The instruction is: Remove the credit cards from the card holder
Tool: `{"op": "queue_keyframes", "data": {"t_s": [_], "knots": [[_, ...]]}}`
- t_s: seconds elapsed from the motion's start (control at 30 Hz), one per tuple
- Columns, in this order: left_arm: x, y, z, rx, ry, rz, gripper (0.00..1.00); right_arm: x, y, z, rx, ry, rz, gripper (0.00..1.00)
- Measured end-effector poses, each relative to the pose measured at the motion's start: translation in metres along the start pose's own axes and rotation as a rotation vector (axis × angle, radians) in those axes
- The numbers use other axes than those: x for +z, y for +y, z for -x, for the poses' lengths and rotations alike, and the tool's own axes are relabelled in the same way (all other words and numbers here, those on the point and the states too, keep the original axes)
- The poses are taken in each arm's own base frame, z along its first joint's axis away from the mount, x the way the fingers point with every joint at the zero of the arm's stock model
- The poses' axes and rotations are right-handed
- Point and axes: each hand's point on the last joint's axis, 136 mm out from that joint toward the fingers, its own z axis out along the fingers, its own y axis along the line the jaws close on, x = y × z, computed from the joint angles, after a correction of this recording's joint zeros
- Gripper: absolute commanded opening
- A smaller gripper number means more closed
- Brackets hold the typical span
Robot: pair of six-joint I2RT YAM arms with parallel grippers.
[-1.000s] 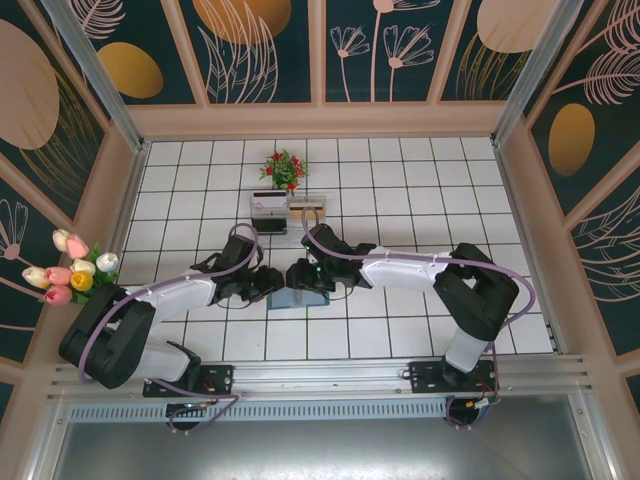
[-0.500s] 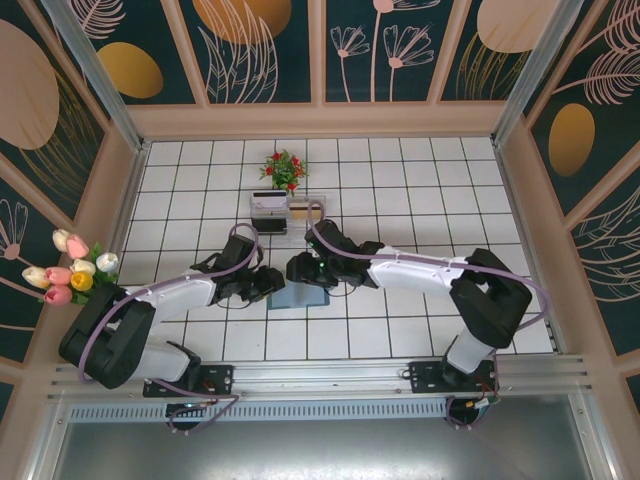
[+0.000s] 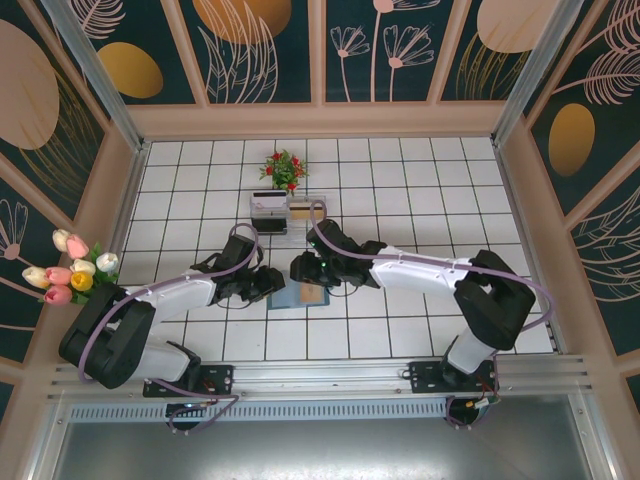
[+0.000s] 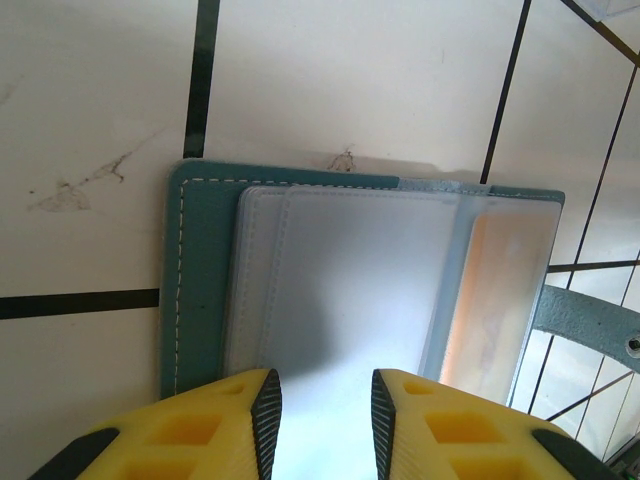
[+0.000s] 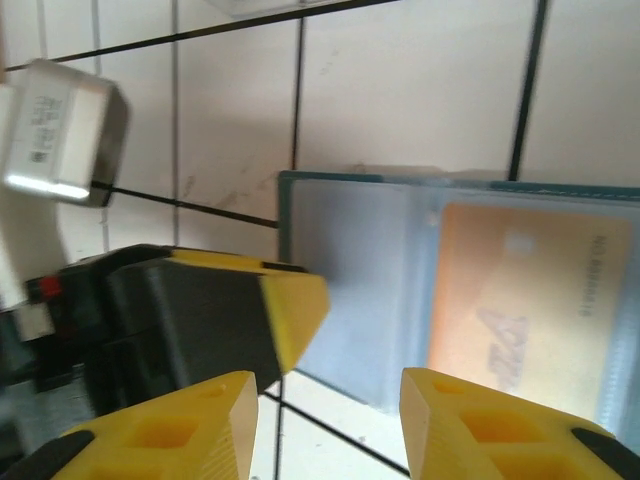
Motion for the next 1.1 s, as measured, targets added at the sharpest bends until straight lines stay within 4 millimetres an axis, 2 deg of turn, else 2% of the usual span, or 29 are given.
{"op": "queue_keyframes", "data": {"t_s": [0.2,0.47,1.1], "knots": [[0.0,0.0,0.0,0.0,0.0,0.0,0.34,0.01,-0.027,0.001,0.044,0.018,-0.078,0.46],[0.0,0.0,0.0,0.003,-0.002,0.002,0.33,0.025,-0.051,-0.012,0.064,0.072,-0.157,0.46],[0.0,0.001,0.001,0.003,-0.003,0.003,0.33,0.028,-0.063,-0.016,0.071,0.082,-0.208,0.46]]}}
